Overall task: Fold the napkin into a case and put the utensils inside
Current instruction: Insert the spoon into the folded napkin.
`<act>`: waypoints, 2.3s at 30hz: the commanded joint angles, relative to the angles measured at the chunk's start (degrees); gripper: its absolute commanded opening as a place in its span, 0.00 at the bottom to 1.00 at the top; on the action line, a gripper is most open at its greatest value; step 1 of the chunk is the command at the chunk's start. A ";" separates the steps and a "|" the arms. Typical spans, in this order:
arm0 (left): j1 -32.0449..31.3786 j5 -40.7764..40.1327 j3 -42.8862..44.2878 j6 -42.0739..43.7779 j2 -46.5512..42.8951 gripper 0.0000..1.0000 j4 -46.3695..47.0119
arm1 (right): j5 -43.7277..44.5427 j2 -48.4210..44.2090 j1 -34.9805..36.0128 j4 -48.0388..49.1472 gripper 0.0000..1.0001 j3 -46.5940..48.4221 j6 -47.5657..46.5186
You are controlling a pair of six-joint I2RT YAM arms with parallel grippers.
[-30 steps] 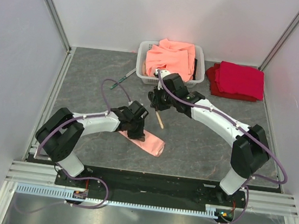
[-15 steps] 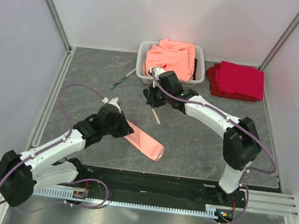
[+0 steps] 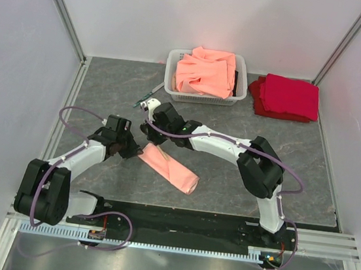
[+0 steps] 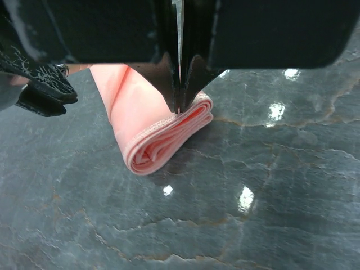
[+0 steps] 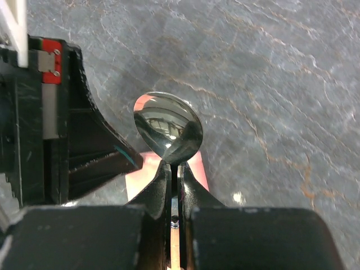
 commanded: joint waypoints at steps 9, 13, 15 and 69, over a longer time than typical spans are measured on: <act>1.11 1.97 -2.23 0.69 2.75 0.02 4.19 | 2.32 6.40 1.85 3.91 0.00 5.91 -2.64; 1.11 2.23 -3.02 0.17 2.74 0.02 4.02 | 2.40 7.46 2.47 4.53 0.00 5.73 -2.64; 1.20 2.23 -3.03 0.16 2.66 0.02 4.11 | 2.41 8.16 2.73 4.62 0.00 5.82 -2.82; 1.20 1.44 -2.59 -0.89 0.11 0.02 2.00 | 5.74 -0.10 5.02 -1.01 0.00 -5.52 0.52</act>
